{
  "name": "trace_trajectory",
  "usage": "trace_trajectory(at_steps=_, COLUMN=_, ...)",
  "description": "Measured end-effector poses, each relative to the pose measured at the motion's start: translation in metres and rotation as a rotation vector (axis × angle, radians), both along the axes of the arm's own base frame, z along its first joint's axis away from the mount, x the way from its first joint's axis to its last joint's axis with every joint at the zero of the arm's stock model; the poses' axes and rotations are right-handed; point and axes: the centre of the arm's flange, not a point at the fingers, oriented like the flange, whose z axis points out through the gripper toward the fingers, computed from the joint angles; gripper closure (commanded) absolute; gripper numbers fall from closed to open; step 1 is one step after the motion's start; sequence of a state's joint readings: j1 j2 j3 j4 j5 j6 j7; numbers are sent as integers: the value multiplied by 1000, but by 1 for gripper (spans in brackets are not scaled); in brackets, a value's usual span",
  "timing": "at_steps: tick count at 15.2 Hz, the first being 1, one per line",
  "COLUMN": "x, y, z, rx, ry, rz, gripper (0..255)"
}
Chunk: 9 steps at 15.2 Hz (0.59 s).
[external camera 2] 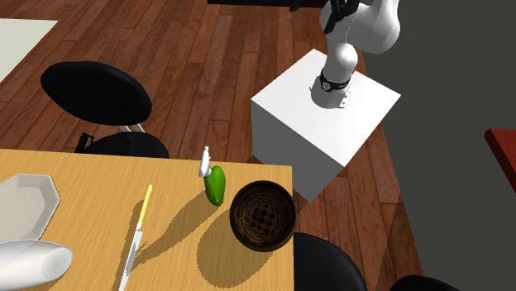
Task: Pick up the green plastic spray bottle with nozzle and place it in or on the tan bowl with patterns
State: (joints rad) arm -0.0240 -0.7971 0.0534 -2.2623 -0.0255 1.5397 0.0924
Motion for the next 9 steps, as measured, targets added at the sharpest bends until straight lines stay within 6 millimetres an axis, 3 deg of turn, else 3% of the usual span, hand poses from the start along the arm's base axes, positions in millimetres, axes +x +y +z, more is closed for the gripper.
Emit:
trace_trajectory(at_steps=2, x=2, y=-4, z=-4, rx=3, ry=-5, rz=11, gripper=0)
trace_trajectory(at_steps=9, x=36, y=-44, z=-74, rx=45, ry=-87, rz=167, gripper=0)
